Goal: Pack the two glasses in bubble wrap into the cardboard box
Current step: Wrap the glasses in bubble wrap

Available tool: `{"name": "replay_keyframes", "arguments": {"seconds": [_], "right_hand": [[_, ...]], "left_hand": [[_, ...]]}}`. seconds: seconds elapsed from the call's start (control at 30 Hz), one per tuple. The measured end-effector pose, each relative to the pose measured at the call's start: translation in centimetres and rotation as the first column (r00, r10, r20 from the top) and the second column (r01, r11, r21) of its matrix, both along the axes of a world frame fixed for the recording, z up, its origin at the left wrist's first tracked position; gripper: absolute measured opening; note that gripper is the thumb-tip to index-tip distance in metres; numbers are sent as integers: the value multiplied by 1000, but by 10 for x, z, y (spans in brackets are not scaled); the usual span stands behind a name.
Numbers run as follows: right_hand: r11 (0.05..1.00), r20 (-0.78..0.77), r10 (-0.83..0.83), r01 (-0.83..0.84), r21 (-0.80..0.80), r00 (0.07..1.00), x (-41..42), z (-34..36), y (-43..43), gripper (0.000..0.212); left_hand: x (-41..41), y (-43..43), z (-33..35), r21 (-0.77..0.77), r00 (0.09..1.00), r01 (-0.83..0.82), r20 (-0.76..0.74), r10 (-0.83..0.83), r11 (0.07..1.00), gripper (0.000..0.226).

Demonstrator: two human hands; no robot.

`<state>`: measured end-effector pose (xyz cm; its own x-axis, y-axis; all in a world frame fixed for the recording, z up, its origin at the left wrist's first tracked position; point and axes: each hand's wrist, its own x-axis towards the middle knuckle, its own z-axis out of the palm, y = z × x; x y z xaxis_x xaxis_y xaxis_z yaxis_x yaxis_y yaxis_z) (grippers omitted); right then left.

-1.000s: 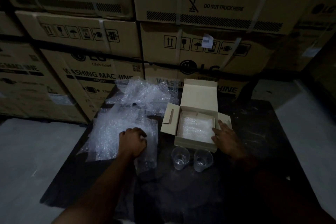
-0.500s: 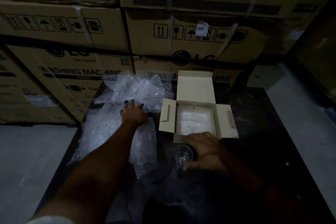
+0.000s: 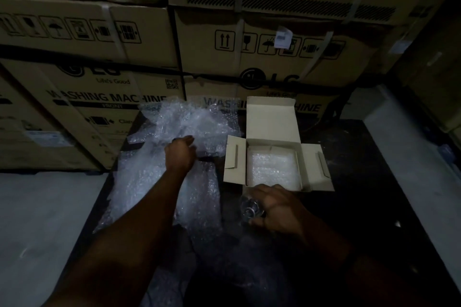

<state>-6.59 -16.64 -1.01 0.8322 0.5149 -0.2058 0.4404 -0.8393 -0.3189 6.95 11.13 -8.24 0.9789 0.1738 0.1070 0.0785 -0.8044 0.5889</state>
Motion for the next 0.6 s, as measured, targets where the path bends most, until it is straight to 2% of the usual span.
{"name": "replay_keyframes", "arguments": {"seconds": [0.1,0.23,0.3,0.4,0.47,0.53,0.6], "right_hand": [[1000,-62,-29,29,-2,998,6,-9,5,75],[999,-92,-45,46,11,995,6,-16,5,79],[998,-98,-52,54,20,994,7,-16,3,79],[999,-112,-51,50,-8,992,15,-11,0,82],[985,-134,-144,154,73,980,20,-5,-3,79],[911,-181,-289,328,250,940,26,2,-8,67],[782,-223,-391,450,431,893,36,12,-12,51]], "left_hand": [[-12,1,9,-201,996,-47,70,62,978,29],[-25,-1,27,-354,982,-86,130,140,931,18],[-28,-1,33,-475,979,-107,105,177,873,14],[-31,0,46,-670,985,-86,54,164,737,21],[-32,-3,61,-806,994,-49,16,104,589,29],[-32,-8,80,-881,1000,-21,-20,8,473,34],[-34,-15,99,-890,993,27,-28,-114,455,37]]}}
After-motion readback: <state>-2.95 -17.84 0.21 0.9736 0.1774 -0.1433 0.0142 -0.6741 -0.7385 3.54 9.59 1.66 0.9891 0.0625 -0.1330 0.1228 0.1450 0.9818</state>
